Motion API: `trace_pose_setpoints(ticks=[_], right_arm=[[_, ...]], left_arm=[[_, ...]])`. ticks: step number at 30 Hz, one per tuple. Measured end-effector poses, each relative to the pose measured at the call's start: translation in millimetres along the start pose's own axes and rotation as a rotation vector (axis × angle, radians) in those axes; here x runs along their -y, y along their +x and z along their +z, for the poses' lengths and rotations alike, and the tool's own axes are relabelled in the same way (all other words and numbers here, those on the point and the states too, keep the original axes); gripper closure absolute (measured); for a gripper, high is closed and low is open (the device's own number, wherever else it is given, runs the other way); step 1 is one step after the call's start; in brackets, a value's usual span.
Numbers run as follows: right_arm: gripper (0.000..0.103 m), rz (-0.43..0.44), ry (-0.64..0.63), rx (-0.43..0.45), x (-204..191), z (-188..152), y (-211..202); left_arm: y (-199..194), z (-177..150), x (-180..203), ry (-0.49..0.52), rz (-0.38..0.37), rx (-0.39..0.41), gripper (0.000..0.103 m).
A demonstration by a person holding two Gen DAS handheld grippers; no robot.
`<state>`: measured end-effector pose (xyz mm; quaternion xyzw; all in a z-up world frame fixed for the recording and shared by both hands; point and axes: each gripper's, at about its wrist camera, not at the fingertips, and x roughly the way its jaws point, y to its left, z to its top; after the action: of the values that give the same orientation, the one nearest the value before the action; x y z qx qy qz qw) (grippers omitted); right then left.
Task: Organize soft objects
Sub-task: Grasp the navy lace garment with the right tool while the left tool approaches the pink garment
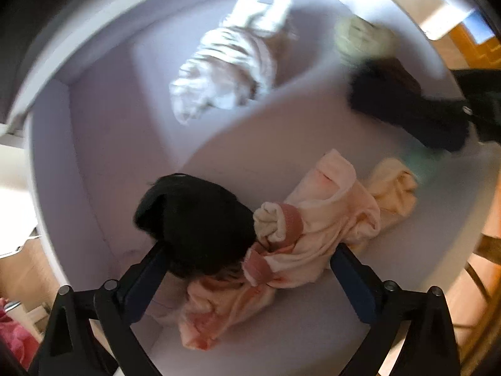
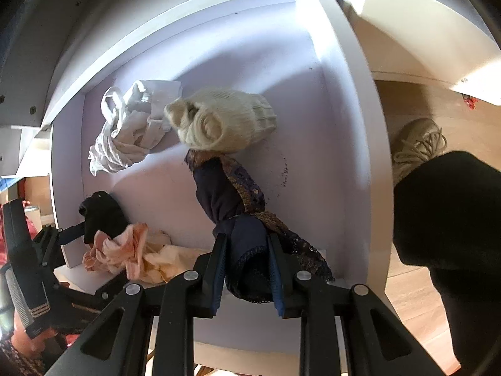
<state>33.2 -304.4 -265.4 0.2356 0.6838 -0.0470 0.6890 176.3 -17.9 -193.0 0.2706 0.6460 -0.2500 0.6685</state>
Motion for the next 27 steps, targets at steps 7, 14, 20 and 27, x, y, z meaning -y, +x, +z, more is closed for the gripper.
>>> trace_pose_setpoints(ticks=[7,14,20,27], right_arm=[[0.079,0.01,0.009,0.029,5,-2,-14],[0.083,0.027,0.005,0.021,2,-1,-14],[0.073,-0.033,-0.04,0.028,-8,0,-7],[0.061,-0.192,-0.161,-0.044,-25,0,20]], left_arm=[[-14,-4,-53,-0.334,-0.141,0.082,0.01],[-15,-17,-46,-0.314,-0.188,0.048,0.007],[11,-8,-15,-0.209,-0.031,-0.023,0.007],[35,-9,-13,-0.215,-0.018,-0.072,0.007]])
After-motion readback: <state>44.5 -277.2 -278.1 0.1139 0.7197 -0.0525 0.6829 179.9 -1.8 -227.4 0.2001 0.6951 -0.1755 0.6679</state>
